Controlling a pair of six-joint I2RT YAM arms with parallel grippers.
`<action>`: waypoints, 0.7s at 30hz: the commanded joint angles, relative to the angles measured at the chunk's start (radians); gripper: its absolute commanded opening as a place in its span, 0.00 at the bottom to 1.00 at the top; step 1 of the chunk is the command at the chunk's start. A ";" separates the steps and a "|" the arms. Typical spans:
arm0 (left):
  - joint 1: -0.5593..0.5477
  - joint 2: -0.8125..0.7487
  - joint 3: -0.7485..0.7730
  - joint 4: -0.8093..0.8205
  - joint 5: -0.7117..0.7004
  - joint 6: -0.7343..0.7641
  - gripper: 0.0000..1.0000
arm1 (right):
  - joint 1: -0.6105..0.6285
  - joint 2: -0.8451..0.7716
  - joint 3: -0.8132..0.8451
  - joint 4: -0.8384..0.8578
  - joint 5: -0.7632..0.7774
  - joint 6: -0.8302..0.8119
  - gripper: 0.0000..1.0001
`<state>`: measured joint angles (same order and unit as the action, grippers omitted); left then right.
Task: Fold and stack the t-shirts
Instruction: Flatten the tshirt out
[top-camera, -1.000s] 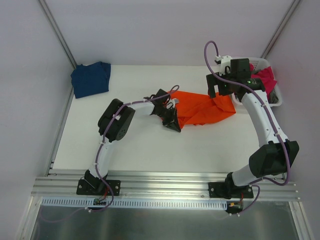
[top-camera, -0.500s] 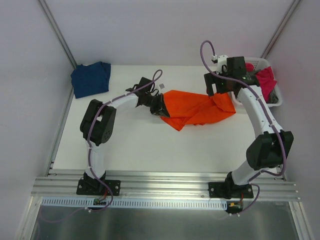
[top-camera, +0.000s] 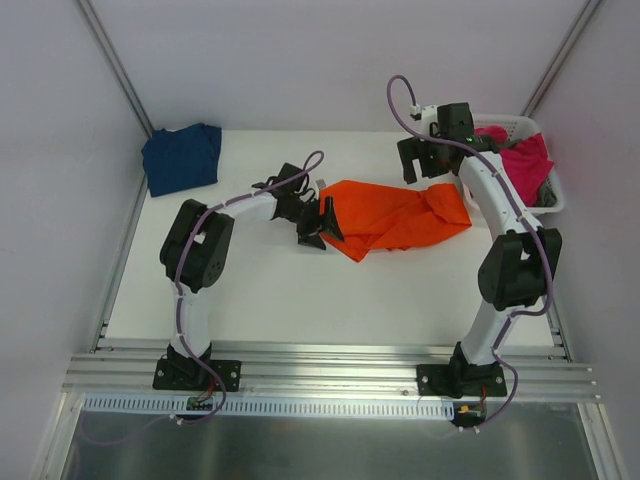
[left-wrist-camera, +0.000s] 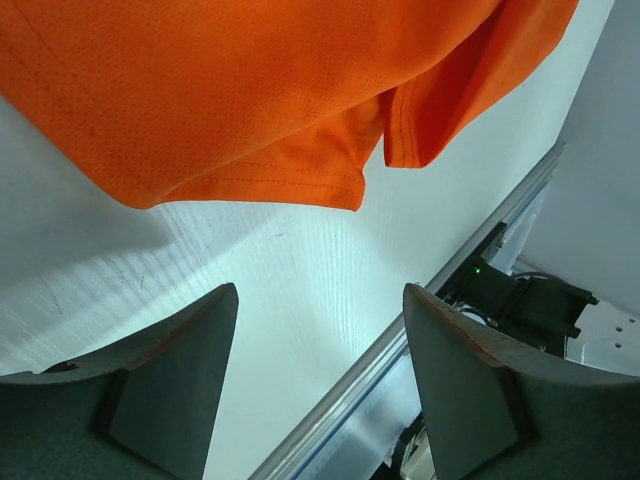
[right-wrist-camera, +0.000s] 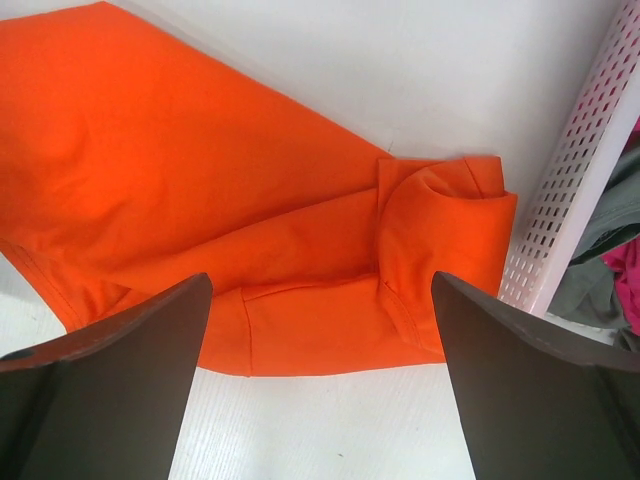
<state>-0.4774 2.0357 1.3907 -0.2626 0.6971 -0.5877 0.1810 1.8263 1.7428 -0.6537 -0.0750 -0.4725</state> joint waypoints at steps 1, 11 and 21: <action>-0.032 0.009 0.036 -0.006 -0.005 0.000 0.67 | 0.006 -0.015 0.035 0.006 -0.002 0.012 0.97; -0.116 0.070 0.083 0.036 -0.018 -0.092 0.57 | 0.003 -0.056 0.004 0.014 -0.003 0.020 0.97; -0.187 0.164 0.192 0.063 -0.059 -0.141 0.53 | 0.005 -0.114 -0.057 0.017 0.012 0.008 0.97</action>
<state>-0.6487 2.1853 1.5349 -0.2184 0.6544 -0.6956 0.1822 1.7924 1.6997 -0.6476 -0.0715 -0.4648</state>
